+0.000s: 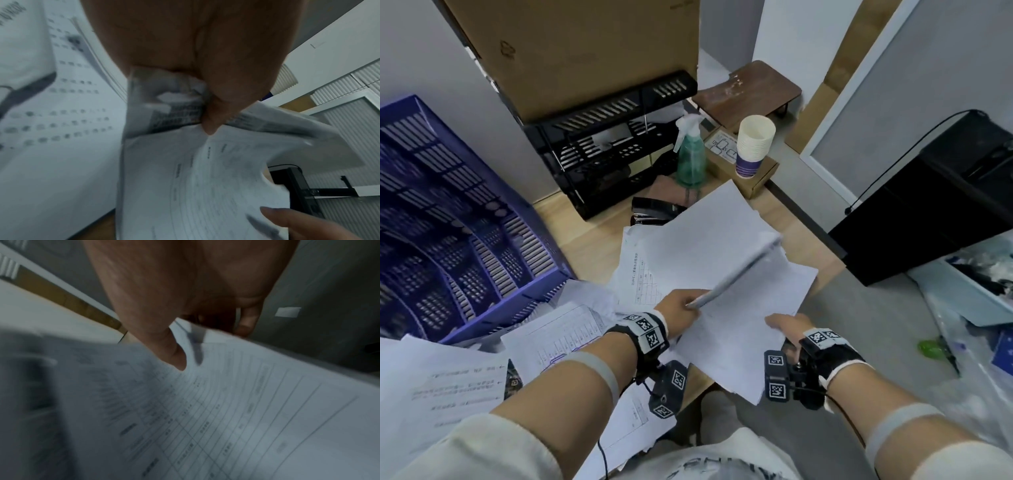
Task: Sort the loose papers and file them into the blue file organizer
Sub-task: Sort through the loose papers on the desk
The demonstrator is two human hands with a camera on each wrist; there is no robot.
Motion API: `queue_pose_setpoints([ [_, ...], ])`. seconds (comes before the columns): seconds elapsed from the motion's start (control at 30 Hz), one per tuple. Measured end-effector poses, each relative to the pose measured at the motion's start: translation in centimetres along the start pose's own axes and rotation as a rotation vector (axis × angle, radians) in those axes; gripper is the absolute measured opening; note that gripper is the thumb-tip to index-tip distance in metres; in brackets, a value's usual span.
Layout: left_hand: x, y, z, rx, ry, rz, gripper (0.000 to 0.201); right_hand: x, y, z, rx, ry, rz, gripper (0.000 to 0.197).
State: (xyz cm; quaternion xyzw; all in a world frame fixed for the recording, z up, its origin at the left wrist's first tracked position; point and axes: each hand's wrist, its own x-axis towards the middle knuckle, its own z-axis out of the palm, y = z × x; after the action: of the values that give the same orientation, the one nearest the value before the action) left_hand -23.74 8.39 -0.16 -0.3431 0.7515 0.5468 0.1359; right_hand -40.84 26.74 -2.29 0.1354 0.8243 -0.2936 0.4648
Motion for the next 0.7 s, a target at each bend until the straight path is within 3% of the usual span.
queue_pose_setpoints([
  [0.1, 0.5, 0.8, -0.2, -0.105, -0.035, -0.007, 0.044, 1.1, 0.0, -1.5, 0.077, 0.009, -0.011, 0.082],
  [0.17, 0.8, 1.4, -0.5, -0.19, -0.056, -0.024, 0.038, 1.7, 0.2, -2.5, 0.187, 0.038, -0.037, 0.082],
  [0.33, 2.8, 2.5, -0.7, -0.085, -0.023, -0.018, 0.035, 0.8, 1.2, -4.5, 0.381, -0.043, -0.018, 0.019],
  [0.43, 4.2, 2.9, -0.8, -0.027, 0.019, -0.04, 0.029, 1.5, 1.2, -4.6, 0.412, -0.113, -0.009, 0.023],
  [0.5, 5.3, 3.1, -0.8, -0.063, 0.064, -0.065, 0.025, 2.2, 0.9, -4.4, 0.42, -0.063, -0.048, 0.026],
  [0.57, 6.4, 3.1, -1.2, -0.057, 0.179, -0.06, 0.023, 3.3, 0.8, -4.5, 0.433, 0.038, -0.084, 0.023],
  [0.63, 7.8, 3.1, -2.5, 0.117, 0.437, -0.077, 0.027, 4.7, 1.0, -4.8, 0.395, 0.08, -0.089, 0.029],
  [0.7, 8.3, 3.4, -4.1, 0.321, 0.591, -0.19, 0.044, 5.8, 1.4, -5.0, 0.375, 0.089, -0.099, 0.029],
])
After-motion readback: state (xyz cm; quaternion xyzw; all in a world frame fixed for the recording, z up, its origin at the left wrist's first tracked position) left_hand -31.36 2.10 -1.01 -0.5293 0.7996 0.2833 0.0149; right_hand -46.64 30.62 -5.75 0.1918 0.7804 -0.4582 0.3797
